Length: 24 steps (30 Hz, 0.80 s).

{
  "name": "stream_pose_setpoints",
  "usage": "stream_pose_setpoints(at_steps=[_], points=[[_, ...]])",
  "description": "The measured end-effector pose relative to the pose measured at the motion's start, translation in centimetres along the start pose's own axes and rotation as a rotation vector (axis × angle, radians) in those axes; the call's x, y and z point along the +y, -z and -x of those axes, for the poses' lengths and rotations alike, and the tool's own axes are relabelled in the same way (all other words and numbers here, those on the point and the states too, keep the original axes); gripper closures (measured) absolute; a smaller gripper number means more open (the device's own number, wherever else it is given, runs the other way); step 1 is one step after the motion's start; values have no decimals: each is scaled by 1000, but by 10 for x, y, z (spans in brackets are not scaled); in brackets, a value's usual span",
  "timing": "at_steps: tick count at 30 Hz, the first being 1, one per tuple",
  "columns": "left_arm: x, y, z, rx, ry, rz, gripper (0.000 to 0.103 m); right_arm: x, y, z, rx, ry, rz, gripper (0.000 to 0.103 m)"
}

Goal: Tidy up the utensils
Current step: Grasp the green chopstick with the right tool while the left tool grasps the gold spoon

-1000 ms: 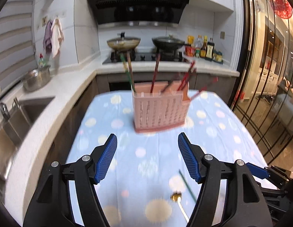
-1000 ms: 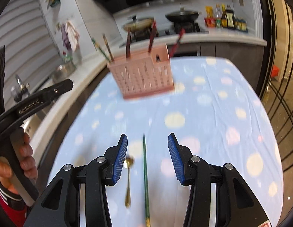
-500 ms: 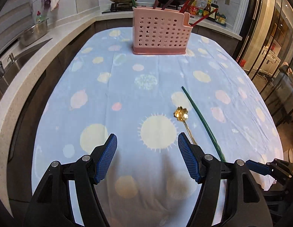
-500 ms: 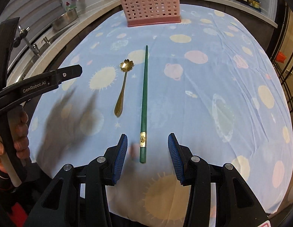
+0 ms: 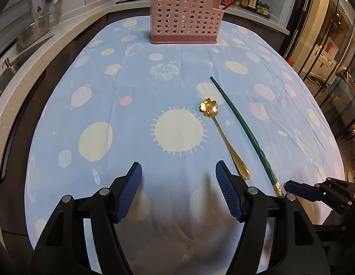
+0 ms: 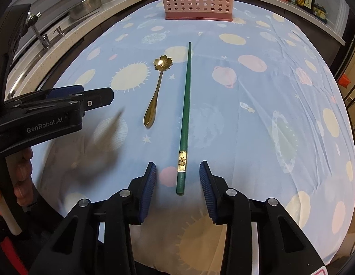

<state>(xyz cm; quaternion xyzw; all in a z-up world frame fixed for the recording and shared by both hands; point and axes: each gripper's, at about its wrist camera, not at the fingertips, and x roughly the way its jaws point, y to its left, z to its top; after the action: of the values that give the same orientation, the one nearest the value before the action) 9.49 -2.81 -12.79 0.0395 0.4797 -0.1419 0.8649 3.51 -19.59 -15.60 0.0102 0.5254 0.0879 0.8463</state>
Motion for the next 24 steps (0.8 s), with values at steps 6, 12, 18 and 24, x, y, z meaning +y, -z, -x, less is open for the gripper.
stream_pose_setpoints(at_steps=[6, 12, 18, 24], points=[[-5, 2, -2, 8, 7, -8, 39, 3, 1, -2, 1, 46, 47, 82], [-14, 2, 1, 3, 25, -28, 28, -1, -1, -3, -1, 40, 35, 96], [-28, 2, -3, 8, 50, -63, 26, -14, -1, 1, -12, 64, -9, 96], [-42, 2, -13, 19, 67, -97, 26, -26, 0, 1, -15, 54, -58, 96]])
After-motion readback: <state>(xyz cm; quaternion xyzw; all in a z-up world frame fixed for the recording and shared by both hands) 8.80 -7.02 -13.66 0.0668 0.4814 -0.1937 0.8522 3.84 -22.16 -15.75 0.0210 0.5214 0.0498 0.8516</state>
